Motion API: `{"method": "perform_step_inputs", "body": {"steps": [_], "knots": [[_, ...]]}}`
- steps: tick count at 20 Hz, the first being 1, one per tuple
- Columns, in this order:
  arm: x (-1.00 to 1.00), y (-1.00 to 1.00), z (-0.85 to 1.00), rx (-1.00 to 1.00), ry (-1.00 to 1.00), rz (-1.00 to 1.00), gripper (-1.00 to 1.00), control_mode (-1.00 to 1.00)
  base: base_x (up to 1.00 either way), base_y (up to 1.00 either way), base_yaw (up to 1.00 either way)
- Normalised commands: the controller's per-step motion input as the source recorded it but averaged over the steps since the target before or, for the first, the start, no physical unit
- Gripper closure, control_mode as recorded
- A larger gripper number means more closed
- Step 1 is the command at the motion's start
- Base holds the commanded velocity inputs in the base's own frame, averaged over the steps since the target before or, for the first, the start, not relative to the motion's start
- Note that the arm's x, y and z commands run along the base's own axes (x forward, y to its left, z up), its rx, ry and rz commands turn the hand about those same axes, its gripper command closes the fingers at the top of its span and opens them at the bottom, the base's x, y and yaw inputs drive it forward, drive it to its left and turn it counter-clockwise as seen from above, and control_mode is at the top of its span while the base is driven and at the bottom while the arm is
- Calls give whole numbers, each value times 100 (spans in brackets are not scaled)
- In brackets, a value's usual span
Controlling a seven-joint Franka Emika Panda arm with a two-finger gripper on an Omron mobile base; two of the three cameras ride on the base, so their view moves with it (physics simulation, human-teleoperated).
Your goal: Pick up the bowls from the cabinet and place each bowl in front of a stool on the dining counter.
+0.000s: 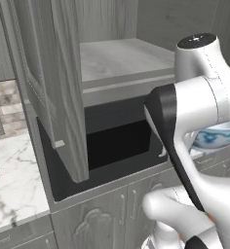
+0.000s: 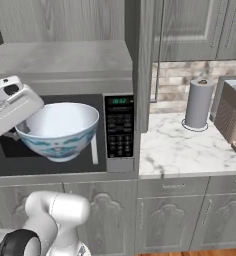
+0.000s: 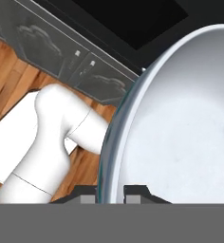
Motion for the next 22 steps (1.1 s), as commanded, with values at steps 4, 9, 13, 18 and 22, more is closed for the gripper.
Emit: {"method": "perform_step_inputs", "body": {"steps": [4,9,13,18,22], "knots": [[0,0,-8,-1,0,0,100,-100,0,0,0],[0,0,0,0,0,0,100,-100,0,0,0],[-12,0,0,0,0,0,100,-100,0,0,0],[-28,0,-4,0,0,-1,100,100,-50,0,-8],[0,0,0,0,0,0,100,100,-86,-1,-42]]}}
